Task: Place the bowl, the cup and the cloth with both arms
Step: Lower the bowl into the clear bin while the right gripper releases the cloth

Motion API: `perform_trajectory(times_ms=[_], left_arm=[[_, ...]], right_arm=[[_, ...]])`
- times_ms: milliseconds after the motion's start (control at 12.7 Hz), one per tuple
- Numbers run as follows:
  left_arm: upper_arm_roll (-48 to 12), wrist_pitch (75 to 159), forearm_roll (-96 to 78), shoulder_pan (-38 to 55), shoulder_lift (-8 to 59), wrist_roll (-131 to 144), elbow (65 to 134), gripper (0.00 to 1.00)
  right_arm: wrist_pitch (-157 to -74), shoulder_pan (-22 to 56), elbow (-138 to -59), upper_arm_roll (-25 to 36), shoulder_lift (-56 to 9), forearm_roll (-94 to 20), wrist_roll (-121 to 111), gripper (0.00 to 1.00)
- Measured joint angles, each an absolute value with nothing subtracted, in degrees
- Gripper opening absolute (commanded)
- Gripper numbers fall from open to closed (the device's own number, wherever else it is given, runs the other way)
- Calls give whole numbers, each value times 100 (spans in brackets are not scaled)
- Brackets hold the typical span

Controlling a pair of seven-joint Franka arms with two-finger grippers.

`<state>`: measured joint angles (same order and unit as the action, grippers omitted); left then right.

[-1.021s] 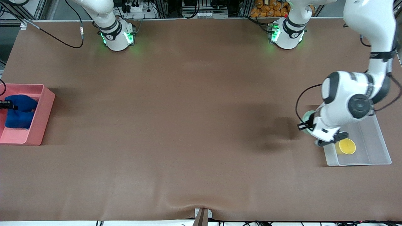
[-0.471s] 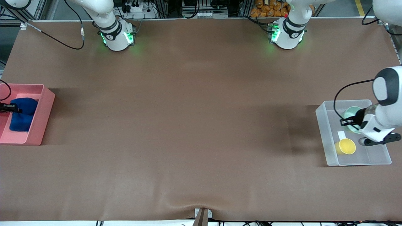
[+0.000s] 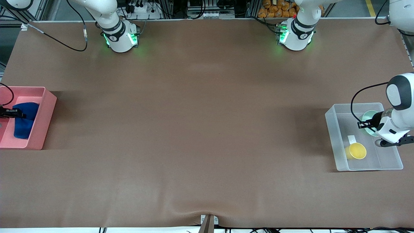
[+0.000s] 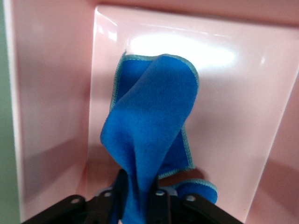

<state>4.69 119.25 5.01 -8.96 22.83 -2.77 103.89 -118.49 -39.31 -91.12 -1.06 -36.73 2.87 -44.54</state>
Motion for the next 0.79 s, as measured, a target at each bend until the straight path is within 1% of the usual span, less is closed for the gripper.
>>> perform_trajectory(times_ms=[157,314,471,550,628,707,785], left_arm=[[472,12349,502,-1044,2275,-431,10728,0],[475,12720,503,-1123,2247,-476,11044,0],[476,13152,521,-1183,2223,-515,11386,0],[477,13326,583,-1219,2218,-569,11554,2],[479,13441,683,-1271,2216,-596,11674,25],[479,13508,761,-1322,2216,-674,11742,54],[478,13526,774,-1352,2215,-819,11760,100]], right_arm=[[-11817,-3858,-9074,-114,-3660,286,-4447,100],[-11546,-3773,-8944,-117,-3575,283,-4445,100],[-11296,-3658,-8860,-122,-3356,275,-4407,100],[-11155,-3582,-8837,-126,-3193,272,-4291,100],[-10990,-3480,-8821,-128,-3022,271,-4089,100],[-10807,-3344,-8816,-132,-2846,271,-3846,100],[-10632,-3192,-8815,-138,-2682,271,-3596,100]])
